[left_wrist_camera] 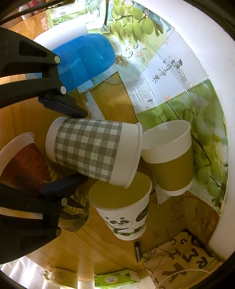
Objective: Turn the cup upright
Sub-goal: 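Close the left gripper around the gray plaid cup, then lift the plaid cup with the left gripper and carry it away from the cups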
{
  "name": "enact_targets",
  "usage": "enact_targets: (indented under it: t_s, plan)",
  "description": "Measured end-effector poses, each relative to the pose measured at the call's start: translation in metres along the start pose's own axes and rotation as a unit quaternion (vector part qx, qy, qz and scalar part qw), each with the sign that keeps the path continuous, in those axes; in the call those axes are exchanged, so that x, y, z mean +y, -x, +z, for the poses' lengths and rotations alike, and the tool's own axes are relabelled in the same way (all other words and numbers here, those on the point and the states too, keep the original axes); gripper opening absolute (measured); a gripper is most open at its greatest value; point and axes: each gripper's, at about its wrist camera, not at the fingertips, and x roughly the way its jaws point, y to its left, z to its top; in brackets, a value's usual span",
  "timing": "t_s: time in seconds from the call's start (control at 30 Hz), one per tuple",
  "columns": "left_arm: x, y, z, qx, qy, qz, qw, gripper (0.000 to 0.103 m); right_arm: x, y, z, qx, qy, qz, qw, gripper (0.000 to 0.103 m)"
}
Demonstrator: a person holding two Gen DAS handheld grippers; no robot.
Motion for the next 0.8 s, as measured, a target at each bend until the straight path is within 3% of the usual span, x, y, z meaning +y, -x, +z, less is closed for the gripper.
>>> enact_targets:
  t_s: [0.47, 0.8]
  plan:
    - [0.006, 0.049, -0.027, -0.040, 0.013, 0.009, 0.9991, 0.066, 0.013, 0.011, 0.006, -0.014, 0.029, 0.013, 0.999, 0.103]
    - [0.011, 0.106, -0.055, -0.073, 0.034, 0.044, 0.9958, 0.066, 0.024, 0.040, -0.001, -0.032, 0.057, 0.018, 0.998, 0.103]
